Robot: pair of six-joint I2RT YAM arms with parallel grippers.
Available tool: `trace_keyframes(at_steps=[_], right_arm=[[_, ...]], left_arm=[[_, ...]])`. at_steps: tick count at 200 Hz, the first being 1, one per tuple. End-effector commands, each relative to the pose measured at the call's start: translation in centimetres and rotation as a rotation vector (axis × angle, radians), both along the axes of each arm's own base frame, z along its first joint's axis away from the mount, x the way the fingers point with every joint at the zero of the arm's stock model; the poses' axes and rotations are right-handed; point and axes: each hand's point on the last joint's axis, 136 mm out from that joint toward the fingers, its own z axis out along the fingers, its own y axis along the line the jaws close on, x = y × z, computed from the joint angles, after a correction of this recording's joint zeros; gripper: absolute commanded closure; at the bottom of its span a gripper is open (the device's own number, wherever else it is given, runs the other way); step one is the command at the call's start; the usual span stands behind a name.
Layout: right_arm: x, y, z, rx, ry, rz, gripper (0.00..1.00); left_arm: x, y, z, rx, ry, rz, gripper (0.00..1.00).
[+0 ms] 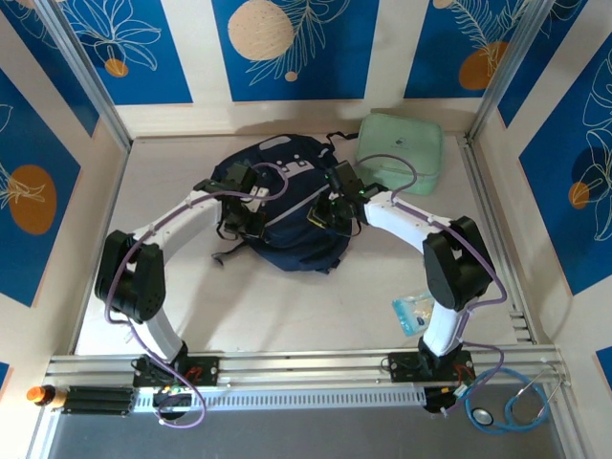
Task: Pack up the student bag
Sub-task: Unzip the student bag at the top-center of the table, then move the card holder to the middle-right of the table.
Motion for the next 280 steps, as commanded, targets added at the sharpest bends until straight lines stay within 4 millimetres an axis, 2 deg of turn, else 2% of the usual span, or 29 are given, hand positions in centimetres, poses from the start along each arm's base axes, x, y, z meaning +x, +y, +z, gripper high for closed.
trace_keyframes(at_steps=[1, 18, 35, 58, 75, 92, 110, 136, 164, 190, 217, 255, 271, 280], right_arm=[[-0.1, -1.4, 1.6, -0.099, -0.103, 0.069, 0.77], [-1.1, -2.5, 2.8, -0.145, -0.147, 0.082, 0.64], [-2.0, -4.8, 3.4, -0.195, -0.161, 0.050, 0.49], [-2.8, -9.6, 3.0, -0.300, -0.152, -0.011, 0.36], [-3.3, -14.1, 1.9, -0.426, -0.118, -0.069, 0.30], [-3.8, -18.4, 0.7, -0.564, -0.063, -0.124, 0.27], [-4.5, -22.1, -0.6, -0.669, 0.010, -0.174, 0.25], [-4.7, -25.6, -2.2, -0.697, 0.097, -0.239, 0.24], [-4.2, -28.7, -3.0, -0.774, 0.166, -0.277, 0.25], [-4.8, -30.5, -4.7, -0.789, 0.268, -0.283, 0.28], [-5.4, -30.7, -7.0, -0.723, 0.357, -0.262, 0.30], [-5.5, -29.0, -8.5, -0.624, 0.395, -0.223, 0.31], [-5.5, -27.5, -8.8, -0.549, 0.400, -0.202, 0.43], [-5.2, -26.1, -8.7, -0.496, 0.385, -0.189, 0.46]], left_arm=[[1.8, 1.7, 1.9, 0.009, -0.070, 0.085, 0.82], [1.5, 1.6, 3.1, -0.020, -0.095, 0.087, 0.64], [1.4, 2.1, 4.7, -0.041, -0.148, 0.114, 0.49], [1.6, 3.1, 7.0, -0.082, -0.247, 0.174, 0.20], [1.7, 3.7, 8.5, -0.111, -0.329, 0.196, 0.06], [1.7, 4.3, 9.3, -0.116, -0.382, 0.211, 0.00], [1.7, 4.8, 9.7, -0.108, -0.402, 0.206, 0.00], [1.6, 5.1, 9.5, -0.105, -0.406, 0.192, 0.00], [1.5, 4.8, 9.3, -0.124, -0.400, 0.162, 0.00], [1.3, 4.7, 9.3, -0.129, -0.402, 0.143, 0.00], [1.1, 4.5, 9.2, -0.140, -0.399, 0.134, 0.00], [1.1, 4.0, 9.3, -0.164, -0.394, 0.121, 0.00], [1.1, 3.9, 9.3, -0.172, -0.391, 0.123, 0.00], [1.1, 3.8, 9.2, -0.176, -0.385, 0.122, 0.00]])
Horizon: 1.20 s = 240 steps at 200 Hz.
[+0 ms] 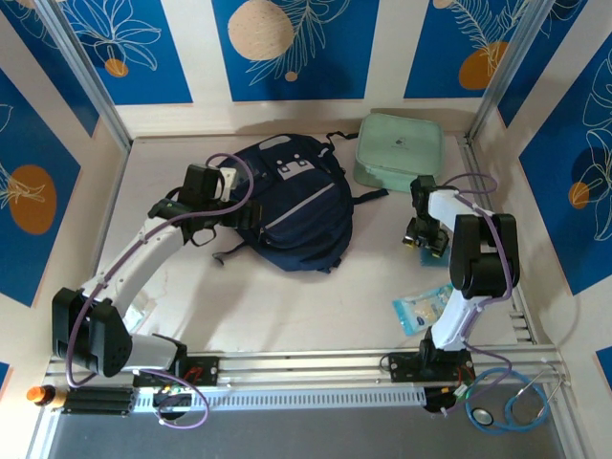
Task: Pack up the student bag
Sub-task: Move the card holder to the middle-right of the table, then pick up the card holder from the middle-right of the table.
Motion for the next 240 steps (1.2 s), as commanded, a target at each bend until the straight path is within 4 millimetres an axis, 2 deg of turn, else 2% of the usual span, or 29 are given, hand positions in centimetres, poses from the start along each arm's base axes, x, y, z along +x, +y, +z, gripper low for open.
trace_keyframes(at_steps=[1, 24, 50, 76, 95, 131, 172, 181, 197, 218, 240], right_arm=[[0.4, 4.0, -0.2, 0.188, -0.009, 0.024, 0.46], [1.1, 7.1, 0.7, 0.266, -0.057, 0.042, 0.46], [1.5, 8.8, 1.5, 0.280, -0.068, 0.037, 0.47], [1.7, 7.7, 2.6, 0.143, -0.052, 0.096, 0.48], [2.0, 7.3, 3.4, 0.047, -0.033, 0.252, 0.52], [1.5, 7.9, 2.5, -0.024, 0.085, 0.479, 0.52], [1.2, 8.7, 0.8, 0.011, 0.127, 0.510, 0.52], [1.3, 8.7, 0.5, 0.013, 0.130, 0.511, 0.56], [1.2, 8.3, 0.0, 0.008, 0.155, 0.498, 0.61], [1.2, 7.2, -0.4, -0.042, 0.187, 0.481, 0.61], [1.2, 7.3, -0.9, -0.031, 0.196, 0.490, 0.62]], left_arm=[[0.0, -0.2, 0.6, -0.030, -0.016, -0.021, 0.00], [0.0, -0.3, 0.5, -0.039, -0.008, -0.019, 0.00], [0.0, -0.4, 0.4, -0.041, -0.001, -0.021, 0.00], [-0.2, -0.3, 0.4, -0.034, 0.003, -0.021, 0.00], [-0.2, -0.3, 0.4, -0.035, 0.002, -0.024, 0.00], [-0.1, -0.5, 0.2, -0.042, 0.007, -0.025, 0.00], [-0.1, -0.6, 0.2, -0.045, 0.013, -0.027, 0.00], [-0.1, -0.5, 0.2, -0.043, 0.015, -0.027, 0.00], [-0.1, -0.5, 0.1, -0.039, 0.019, -0.025, 0.00], [-0.1, -0.4, 0.1, -0.034, 0.026, -0.022, 0.00], [-0.2, -0.6, 0.2, -0.038, 0.029, -0.032, 0.00]])
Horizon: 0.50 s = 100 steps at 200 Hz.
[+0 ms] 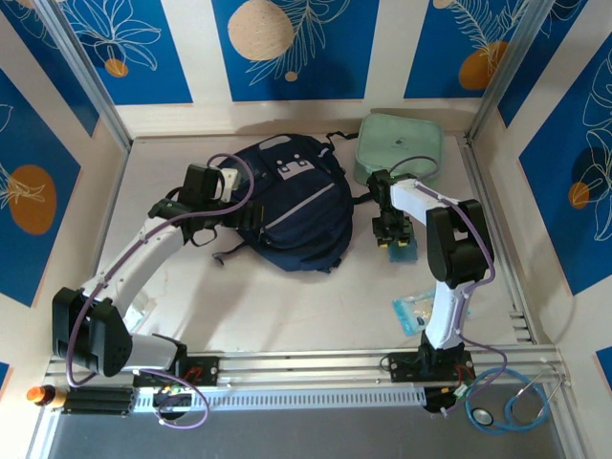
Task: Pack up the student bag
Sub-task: Pick up the card holder from the middle-right of the table.
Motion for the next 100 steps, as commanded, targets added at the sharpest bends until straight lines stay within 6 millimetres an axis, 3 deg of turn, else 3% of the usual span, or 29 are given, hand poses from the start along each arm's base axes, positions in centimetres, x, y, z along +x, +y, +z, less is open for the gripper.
trace_keyframes(at_steps=[1, 69, 100], right_arm=[[-0.7, -0.6, -1.2, -0.025, 0.059, 0.008, 0.62], [-1.3, -0.1, -3.2, -0.027, 0.123, 0.026, 0.62], [-0.9, 0.0, -2.7, -0.017, 0.098, 0.020, 0.82]], left_arm=[[0.1, -0.1, 0.3, -0.012, 0.015, -0.008, 0.00], [0.3, -0.9, 0.6, -0.052, 0.024, -0.031, 0.00], [0.4, -1.9, 1.0, -0.082, 0.028, -0.071, 0.00]])
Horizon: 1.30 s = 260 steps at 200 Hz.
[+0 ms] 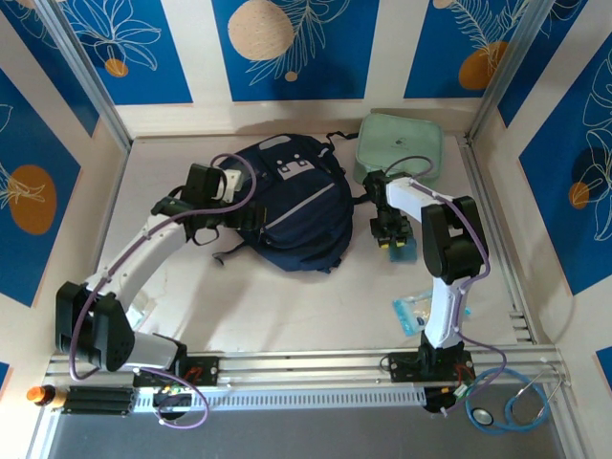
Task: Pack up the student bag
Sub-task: Pick up the card holder from the middle-right of the table, then open the student bag at the top-center of the table.
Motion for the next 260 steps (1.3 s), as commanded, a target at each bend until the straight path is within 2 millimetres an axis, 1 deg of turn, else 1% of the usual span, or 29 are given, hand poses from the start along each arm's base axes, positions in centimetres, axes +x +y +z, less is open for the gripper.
trace_keyframes(at_steps=[1, 24, 49, 68, 93, 120, 139, 158, 170, 186, 217, 243, 260], right_arm=[[-0.9, -0.1, -2.2, 0.011, 0.056, -0.009, 0.82], [-0.4, 0.1, -0.6, 0.030, -0.012, -0.027, 0.89], [0.0, 0.7, 2.2, 0.096, -0.125, -0.063, 0.93], [0.3, 2.1, 4.5, 0.203, -0.222, -0.088, 0.95], [0.6, 4.0, 7.5, 0.374, -0.351, -0.125, 0.95], [0.7, 5.3, 10.5, 0.548, -0.460, -0.175, 0.95], [0.7, 5.8, 12.3, 0.667, -0.525, -0.223, 0.95], [0.4, 6.4, 14.1, 0.792, -0.578, -0.296, 0.94], [0.1, 6.8, 14.8, 0.854, -0.603, -0.325, 0.94], [-0.2, 7.0, 15.5, 0.910, -0.628, -0.341, 0.94], [-0.6, 7.2, 15.5, 0.924, -0.614, -0.365, 0.94], [-1.0, 7.2, 15.5, 0.907, -0.609, -0.392, 0.94], [-1.0, 7.0, 15.6, 0.902, -0.614, -0.403, 0.94]], left_arm=[[0.5, -1.0, 1.5, -0.054, -0.012, -0.037, 0.00], [0.6, -2.4, 1.9, -0.068, -0.015, -0.086, 0.00], [0.5, -4.6, 1.9, -0.049, -0.016, -0.171, 0.04], [0.3, -6.9, 1.7, -0.022, -0.022, -0.261, 0.06], [-0.2, -10.0, 1.0, 0.033, -0.029, -0.392, 0.11], [-0.5, -12.6, -0.5, 0.157, -0.039, -0.507, 0.17], [-0.3, -13.8, -2.3, 0.288, -0.046, -0.565, 0.19], [0.2, -14.8, -4.1, 0.401, -0.029, -0.589, 0.27], [0.5, -15.4, -4.9, 0.443, -0.015, -0.592, 0.32], [1.2, -15.8, -5.8, 0.475, -0.006, -0.586, 0.37], [3.0, -16.0, -6.7, 0.542, -0.008, -0.525, 0.52], [3.3, -16.6, -7.1, 0.526, 0.012, -0.501, 0.61], [3.4, -16.7, -6.7, 0.517, 0.009, -0.484, 0.67]])
